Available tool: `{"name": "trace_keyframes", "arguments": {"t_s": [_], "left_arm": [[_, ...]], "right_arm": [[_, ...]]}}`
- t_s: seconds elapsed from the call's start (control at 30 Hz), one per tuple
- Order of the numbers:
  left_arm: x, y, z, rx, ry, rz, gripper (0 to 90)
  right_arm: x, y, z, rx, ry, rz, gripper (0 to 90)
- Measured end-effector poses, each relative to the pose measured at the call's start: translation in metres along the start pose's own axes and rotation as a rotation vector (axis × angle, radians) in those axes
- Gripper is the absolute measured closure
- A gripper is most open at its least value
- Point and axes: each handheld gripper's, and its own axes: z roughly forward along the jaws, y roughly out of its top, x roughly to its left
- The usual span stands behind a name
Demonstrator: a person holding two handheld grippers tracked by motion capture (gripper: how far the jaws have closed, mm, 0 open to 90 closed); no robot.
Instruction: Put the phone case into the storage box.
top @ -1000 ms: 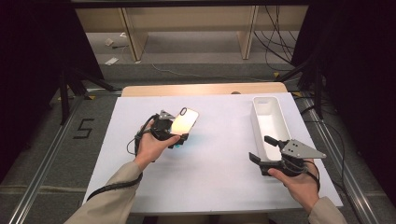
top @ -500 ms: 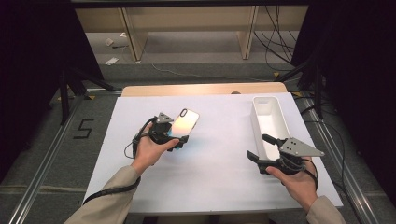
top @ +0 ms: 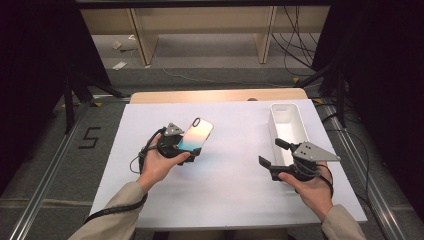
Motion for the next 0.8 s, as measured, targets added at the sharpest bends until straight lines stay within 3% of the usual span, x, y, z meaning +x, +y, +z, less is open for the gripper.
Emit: {"name": "trace_keyframes", "arguments": {"t_s": [0.8], "left_arm": [[-0.02, -0.006, -0.006, -0.017, -0.042, 0.04, 16.7]], "right_arm": [[0.006, 0.013, 0.033, 0.017, -0.02, 0.011, 17.5]]}}
